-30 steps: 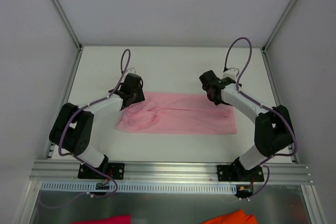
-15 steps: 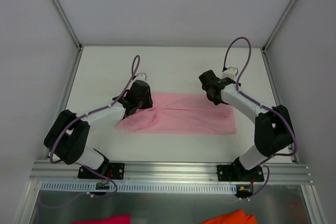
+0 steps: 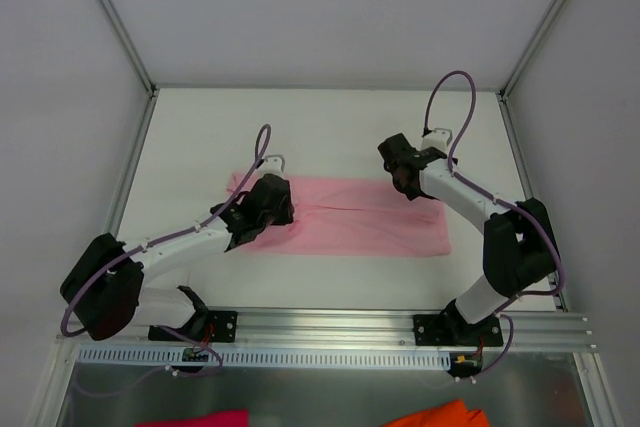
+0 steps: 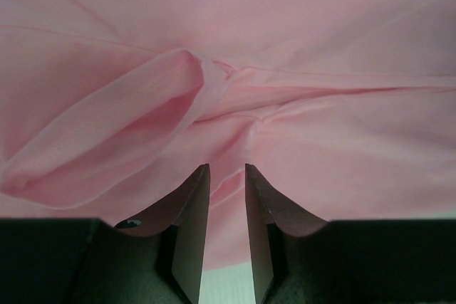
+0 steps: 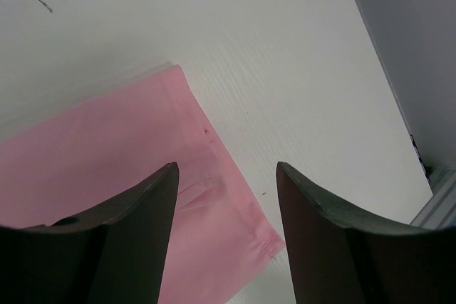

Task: Fold and stack the t-shirts
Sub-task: Fold the other side of the tshirt into a rectangle

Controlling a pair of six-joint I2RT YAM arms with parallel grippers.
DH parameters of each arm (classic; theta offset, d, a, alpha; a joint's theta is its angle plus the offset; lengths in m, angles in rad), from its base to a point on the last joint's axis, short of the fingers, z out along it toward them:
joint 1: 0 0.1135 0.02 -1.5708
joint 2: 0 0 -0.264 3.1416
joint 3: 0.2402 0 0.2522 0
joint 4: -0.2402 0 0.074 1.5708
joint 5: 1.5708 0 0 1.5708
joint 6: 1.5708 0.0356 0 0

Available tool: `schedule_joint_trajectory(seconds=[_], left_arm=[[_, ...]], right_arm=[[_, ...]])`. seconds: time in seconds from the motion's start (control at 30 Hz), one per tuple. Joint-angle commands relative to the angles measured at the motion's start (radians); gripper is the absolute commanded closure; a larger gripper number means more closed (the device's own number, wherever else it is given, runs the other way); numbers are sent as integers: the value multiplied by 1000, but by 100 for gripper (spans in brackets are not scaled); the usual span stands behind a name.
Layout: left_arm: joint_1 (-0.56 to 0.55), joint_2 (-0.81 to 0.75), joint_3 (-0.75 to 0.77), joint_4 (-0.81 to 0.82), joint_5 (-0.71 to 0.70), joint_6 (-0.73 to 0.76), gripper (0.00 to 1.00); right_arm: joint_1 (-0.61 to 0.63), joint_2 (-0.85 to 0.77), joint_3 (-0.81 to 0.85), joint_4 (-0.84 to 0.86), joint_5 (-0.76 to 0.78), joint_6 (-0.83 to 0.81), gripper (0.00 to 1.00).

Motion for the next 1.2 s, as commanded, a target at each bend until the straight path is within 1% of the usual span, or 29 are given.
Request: schedule_joint_trajectory(seconds=[0.0, 0.03, 0.07, 0.1, 0.13, 0.2, 0.23, 0.3, 0.37, 0.5, 0.63, 0.73, 0.93, 1.17], left_arm=[[3, 63, 92, 23, -128, 51, 73], [4, 138, 161, 18, -133, 64, 77], [4, 177, 198, 15, -137, 74, 79], [10, 212, 266, 6, -144, 93, 82], [16, 284, 301, -6, -145, 94, 85], [33, 340, 365, -18, -134, 96, 87], [65, 384, 377, -14, -96, 84, 92], [104, 429, 410, -3, -56, 79, 97], [141, 493, 434, -11, -49, 68, 100], [167, 561, 462, -11, -39, 67, 100], [184, 590, 477, -17, -42, 70, 100], [184, 579, 461, -14, -33, 61, 100], [173, 498, 378, -34, -24, 27, 100], [118, 372, 289, -104, -55, -40, 100]], right_arm=[[7, 10, 37, -3, 28, -4, 39], [6, 6, 36, -5, 28, -4, 39], [7, 4, 34, -3, 26, -6, 39], [7, 1, 30, -2, 26, -7, 39], [7, -1, 30, 0, 25, -9, 39], [10, -2, 27, 1, 22, -16, 39], [12, -5, 27, 1, 22, -17, 39], [13, -5, 23, 1, 23, -20, 39], [18, -10, 22, -2, 28, -18, 39], [24, -24, 17, -3, 37, -20, 39], [24, -33, 13, -3, 43, -23, 39], [24, -28, 17, -3, 49, -23, 39], [25, 12, 45, -8, 49, -27, 39], [24, 59, 80, -25, 63, -27, 39]])
